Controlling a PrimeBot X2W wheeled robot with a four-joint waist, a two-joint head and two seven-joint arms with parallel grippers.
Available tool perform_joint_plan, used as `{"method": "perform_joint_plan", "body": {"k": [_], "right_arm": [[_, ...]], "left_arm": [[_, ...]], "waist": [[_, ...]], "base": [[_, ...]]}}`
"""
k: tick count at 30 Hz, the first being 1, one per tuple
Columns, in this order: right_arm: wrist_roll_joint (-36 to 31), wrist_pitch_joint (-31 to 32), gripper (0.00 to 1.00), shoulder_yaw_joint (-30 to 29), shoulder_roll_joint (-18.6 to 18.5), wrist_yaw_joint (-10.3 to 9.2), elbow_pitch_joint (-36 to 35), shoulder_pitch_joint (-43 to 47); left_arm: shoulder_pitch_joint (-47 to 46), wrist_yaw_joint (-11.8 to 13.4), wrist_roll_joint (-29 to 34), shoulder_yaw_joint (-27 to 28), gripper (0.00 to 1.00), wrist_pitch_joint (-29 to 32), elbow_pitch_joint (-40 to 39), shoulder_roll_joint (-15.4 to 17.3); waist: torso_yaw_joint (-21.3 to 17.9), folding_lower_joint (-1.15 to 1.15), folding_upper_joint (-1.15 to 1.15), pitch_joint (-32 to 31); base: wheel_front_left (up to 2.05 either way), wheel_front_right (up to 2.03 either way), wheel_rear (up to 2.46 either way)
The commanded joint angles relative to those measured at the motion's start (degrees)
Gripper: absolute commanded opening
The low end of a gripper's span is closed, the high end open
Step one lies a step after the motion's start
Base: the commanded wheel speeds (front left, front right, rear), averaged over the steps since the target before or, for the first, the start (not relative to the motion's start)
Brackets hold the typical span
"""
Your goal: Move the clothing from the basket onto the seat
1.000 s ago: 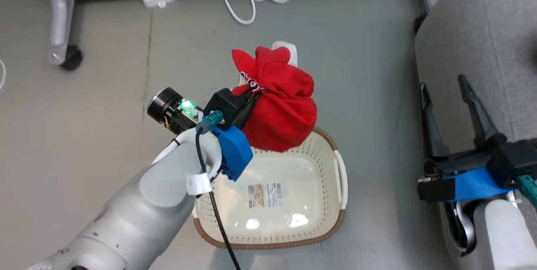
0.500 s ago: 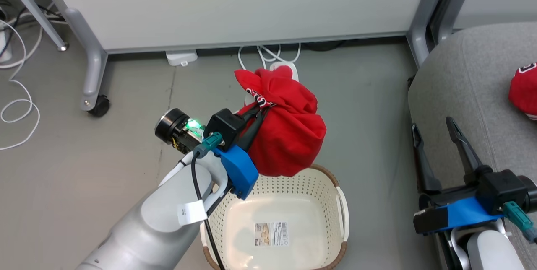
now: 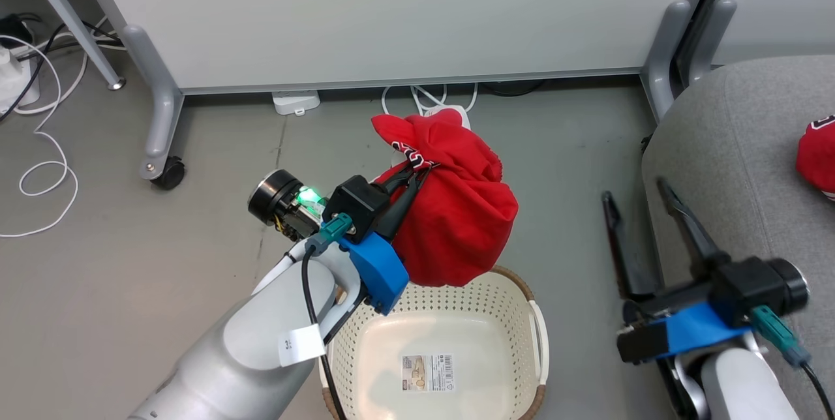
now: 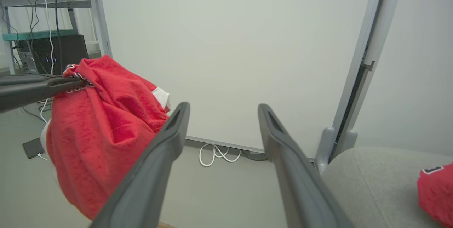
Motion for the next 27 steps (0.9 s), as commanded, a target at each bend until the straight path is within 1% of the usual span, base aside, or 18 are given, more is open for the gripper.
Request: {"method": "perform_joint_plan", "body": {"k": [1, 7, 10, 14, 21, 27], "right_arm": [[0.3, 0.0, 1.0, 1.1, -0.6, 0.01, 0.0, -1.5], [1.3, 0.0, 1.0, 9.4, -2.8, 0.01, 2.3, -6.3], [1.9, 0.0, 1.0, 14.1, -4.0, 0.01, 4.7, -9.1], [2.7, 0.0, 1.0, 19.0, -5.1, 0.01, 8.6, -12.3], [2.8, 0.0, 1.0, 25.3, -6.3, 0.01, 16.5, -17.9], [2.8, 0.0, 1.0, 28.6, -5.6, 0.01, 23.6, -22.0]], "left_arm": [[0.2, -0.1, 0.2, 0.4, 0.0, -0.3, -0.3, -0.1], [-0.5, -0.4, 1.1, 0.8, 0.0, -0.3, -0.7, -0.4], [-0.7, -0.5, 1.5, 0.9, 0.0, -0.3, -0.8, -0.7], [-0.9, -0.8, 2.0, 1.0, 0.0, -0.3, -1.0, -1.2], [-0.9, -1.0, 2.8, 1.1, 0.0, -0.3, -1.3, -1.9], [-1.1, -1.4, 3.6, 0.8, 0.0, -0.3, -1.5, -2.6]], "waist": [[0.1, 0.01, 0.0, 0.2], [0.6, 0.01, 0.0, 0.9], [1.0, 0.01, 0.0, 1.3], [1.4, 0.01, 0.0, 1.7], [2.1, 0.01, 0.0, 2.1], [2.7, 0.01, 0.0, 2.4]], "base": [[0.0, 0.0, 0.0], [0.0, 0.0, 0.0], [0.0, 0.0, 0.0], [0.0, 0.0, 0.0], [0.0, 0.0, 0.0], [0.0, 0.0, 0.0]]}}
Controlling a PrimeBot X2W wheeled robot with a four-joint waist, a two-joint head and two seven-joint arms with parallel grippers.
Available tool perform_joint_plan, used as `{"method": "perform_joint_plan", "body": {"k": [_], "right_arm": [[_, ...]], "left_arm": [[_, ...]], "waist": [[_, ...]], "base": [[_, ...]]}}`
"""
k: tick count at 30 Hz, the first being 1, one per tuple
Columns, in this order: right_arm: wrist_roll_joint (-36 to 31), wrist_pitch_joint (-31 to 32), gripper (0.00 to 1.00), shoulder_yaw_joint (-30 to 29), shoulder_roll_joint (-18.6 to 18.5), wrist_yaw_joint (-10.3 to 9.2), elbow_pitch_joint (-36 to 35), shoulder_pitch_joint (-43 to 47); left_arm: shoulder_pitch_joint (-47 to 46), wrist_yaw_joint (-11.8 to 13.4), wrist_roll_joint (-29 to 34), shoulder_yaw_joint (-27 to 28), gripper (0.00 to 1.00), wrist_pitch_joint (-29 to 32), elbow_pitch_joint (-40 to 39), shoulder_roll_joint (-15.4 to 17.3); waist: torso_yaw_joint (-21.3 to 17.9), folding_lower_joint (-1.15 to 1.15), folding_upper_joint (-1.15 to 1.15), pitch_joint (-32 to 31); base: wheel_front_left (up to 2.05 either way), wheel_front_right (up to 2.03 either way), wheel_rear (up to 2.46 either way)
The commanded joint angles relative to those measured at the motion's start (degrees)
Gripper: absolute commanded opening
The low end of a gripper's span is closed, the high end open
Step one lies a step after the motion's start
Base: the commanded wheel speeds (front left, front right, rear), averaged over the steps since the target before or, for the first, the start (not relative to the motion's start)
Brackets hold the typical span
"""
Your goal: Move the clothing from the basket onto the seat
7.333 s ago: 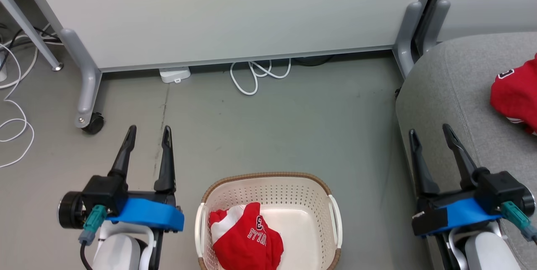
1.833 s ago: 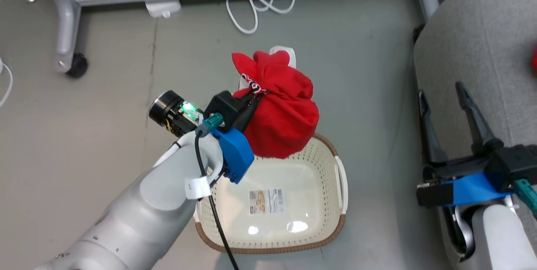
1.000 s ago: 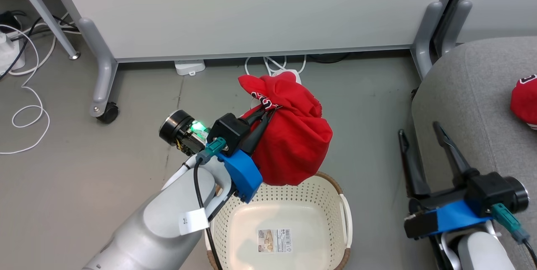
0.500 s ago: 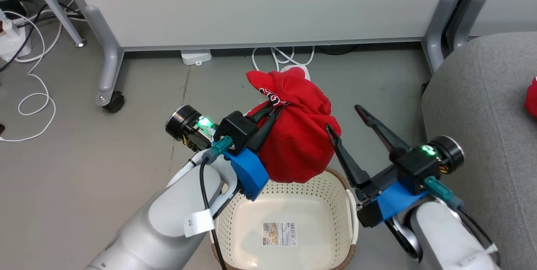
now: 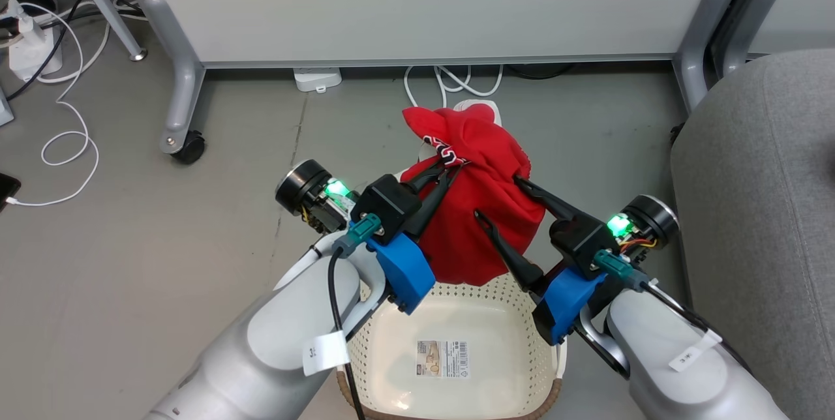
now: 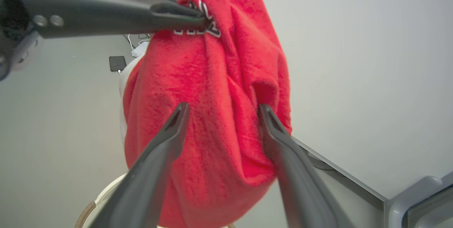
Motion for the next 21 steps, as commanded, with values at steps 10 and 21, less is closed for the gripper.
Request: {"method": "perform_joint_plan", "body": {"k": [10, 21], "right_arm": [[3.1, 0.0, 0.0, 4.0, 2.0, 0.01, 9.0, -5.3], [4.5, 0.0, 0.0, 3.8, 1.8, 0.01, 7.6, -4.3]], "left_arm": [[-0.7, -0.6, 0.8, 0.1, 0.0, -0.3, -0.5, -0.9], [0.5, -0.8, 1.3, 0.7, 0.0, -0.3, -0.4, -0.6]], "waist": [[0.6, 0.0, 0.0, -0.2], [0.4, 0.0, 0.0, -0.8]], "base": [[0.0, 0.0, 0.0], [0.0, 0.0, 0.0]]}}
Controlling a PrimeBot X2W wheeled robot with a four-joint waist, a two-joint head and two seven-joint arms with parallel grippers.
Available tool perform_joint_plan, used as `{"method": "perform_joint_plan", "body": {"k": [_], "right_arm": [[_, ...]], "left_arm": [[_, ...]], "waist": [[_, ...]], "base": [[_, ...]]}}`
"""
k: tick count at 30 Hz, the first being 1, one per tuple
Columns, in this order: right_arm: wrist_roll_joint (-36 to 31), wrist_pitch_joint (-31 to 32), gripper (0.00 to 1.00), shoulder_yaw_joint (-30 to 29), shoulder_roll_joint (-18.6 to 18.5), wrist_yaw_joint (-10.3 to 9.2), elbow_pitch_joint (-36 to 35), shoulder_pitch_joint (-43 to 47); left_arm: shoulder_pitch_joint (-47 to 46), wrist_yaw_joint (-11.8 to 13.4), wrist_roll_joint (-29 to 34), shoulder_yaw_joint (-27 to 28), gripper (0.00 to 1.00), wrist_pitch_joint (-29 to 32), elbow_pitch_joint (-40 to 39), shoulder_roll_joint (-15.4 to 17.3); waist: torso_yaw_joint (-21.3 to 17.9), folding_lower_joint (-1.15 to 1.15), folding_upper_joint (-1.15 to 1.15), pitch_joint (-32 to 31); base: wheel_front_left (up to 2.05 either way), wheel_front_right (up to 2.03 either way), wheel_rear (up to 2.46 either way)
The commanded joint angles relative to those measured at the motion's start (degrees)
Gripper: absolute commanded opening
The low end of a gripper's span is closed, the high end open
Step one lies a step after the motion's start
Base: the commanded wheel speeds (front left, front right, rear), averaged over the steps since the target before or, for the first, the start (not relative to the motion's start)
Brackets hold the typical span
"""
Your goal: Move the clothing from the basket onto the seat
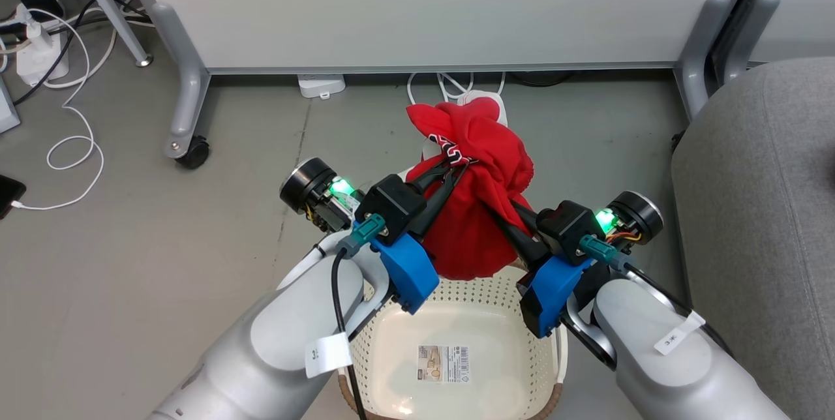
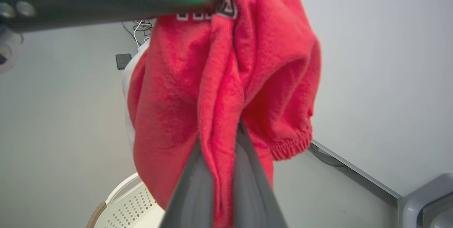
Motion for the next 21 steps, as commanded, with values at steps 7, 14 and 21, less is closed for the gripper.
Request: {"method": "perform_joint_plan", "body": {"k": [7, 14, 21], "right_arm": [[0.6, 0.0, 0.0, -0.5, -0.1, 0.01, -1.3, 0.8], [1.2, 0.0, 0.0, -1.5, -0.1, 0.01, -2.1, 1.4], [1.3, 0.0, 0.0, -3.6, 0.3, 0.01, -3.2, 1.9]], "left_arm": [[0.5, -0.4, 0.5, 0.7, 1.0, -0.3, -0.1, 0.0], [0.8, -0.4, 1.5, 1.5, 1.0, -0.3, -0.1, 0.0], [0.9, -0.3, 2.4, 2.5, 1.0, -0.3, -0.6, 0.5]], "waist": [[-0.2, 0.0, 0.0, 0.1], [-0.3, 0.0, 0.0, 0.2], [-1.4, 0.0, 0.0, 0.7]], "base": [[0.0, 0.0, 0.0], [0.0, 0.0, 0.0], [0.0, 0.0, 0.0]]}}
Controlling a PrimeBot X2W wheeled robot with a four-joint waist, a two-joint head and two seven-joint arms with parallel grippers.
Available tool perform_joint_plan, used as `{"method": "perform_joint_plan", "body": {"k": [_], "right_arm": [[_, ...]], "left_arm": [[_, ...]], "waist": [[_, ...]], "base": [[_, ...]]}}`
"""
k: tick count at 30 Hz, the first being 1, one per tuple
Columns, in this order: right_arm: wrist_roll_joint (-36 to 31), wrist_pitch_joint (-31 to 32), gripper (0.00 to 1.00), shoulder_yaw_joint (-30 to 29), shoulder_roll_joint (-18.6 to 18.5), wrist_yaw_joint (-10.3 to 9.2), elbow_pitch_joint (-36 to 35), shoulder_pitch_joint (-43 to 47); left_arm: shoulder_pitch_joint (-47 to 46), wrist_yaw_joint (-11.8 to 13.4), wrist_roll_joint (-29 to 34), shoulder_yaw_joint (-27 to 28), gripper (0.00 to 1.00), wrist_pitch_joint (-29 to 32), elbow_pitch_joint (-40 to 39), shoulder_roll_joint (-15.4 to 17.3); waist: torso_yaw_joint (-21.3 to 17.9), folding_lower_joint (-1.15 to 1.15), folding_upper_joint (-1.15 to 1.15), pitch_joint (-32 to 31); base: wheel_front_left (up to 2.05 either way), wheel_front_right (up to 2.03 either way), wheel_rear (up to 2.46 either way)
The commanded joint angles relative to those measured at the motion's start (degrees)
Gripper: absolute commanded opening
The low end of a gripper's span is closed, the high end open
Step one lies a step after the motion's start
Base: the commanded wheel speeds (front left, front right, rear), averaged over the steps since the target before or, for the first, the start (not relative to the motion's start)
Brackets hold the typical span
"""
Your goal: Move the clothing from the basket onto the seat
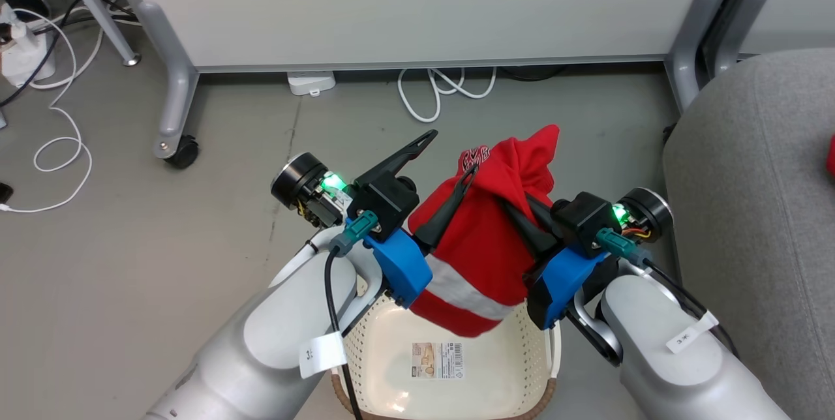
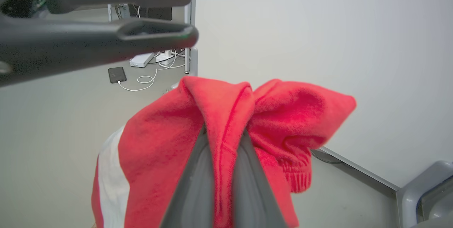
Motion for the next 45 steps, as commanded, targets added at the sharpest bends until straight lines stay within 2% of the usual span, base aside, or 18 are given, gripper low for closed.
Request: {"method": "perform_joint_plan", "body": {"k": [1, 9, 20, 33, 41, 45], "right_arm": [[0.3, 0.0, 0.0, -0.8, 0.2, 0.01, -0.7, 0.8], [-0.5, 0.0, 0.0, -4.6, -0.2, 0.01, -2.9, 1.4], [-1.9, 0.0, 0.0, -13.6, -0.6, 0.01, -7.6, 4.7], [-3.3, 0.0, 0.0, -24.1, -0.5, 0.01, -13.2, 10.8], [-3.8, 0.0, 0.0, -29.3, 0.4, 0.01, -15.7, 14.8], [-4.1, 0.0, 0.0, -29.8, 0.9, 0.01, -16.6, 16.0]], "left_arm": [[0.6, -0.2, 0.4, 0.4, 1.0, -0.3, -0.3, 0.4], [0.7, -0.1, 1.1, 1.3, 1.0, -0.2, -1.4, 0.6], [1.3, -0.2, 2.0, 1.5, 1.0, -0.2, -2.8, 0.3], [2.5, -0.3, 2.5, -0.8, 1.0, -0.2, -3.4, 0.0], [2.9, -0.3, 2.2, -1.9, 1.0, -0.2, -3.5, -0.1], [3.0, -0.3, 2.1, -2.4, 1.0, -0.2, -3.4, 0.2]], "waist": [[-0.8, 0.0, 0.0, 0.4], [-4.0, 0.0, 0.0, 2.4], [-10.2, 0.0, 0.0, 5.2], [-17.5, 0.0, 0.0, 6.1], [-20.6, 0.0, 0.0, 6.4], [-21.5, 0.0, 0.0, 6.3]], "base": [[0.0, 0.0, 0.0], [0.0, 0.0, 0.0], [0.0, 0.0, 0.0], [0.0, 0.0, 0.0], [0.0, 0.0, 0.0], [0.0, 0.0, 0.0]]}}
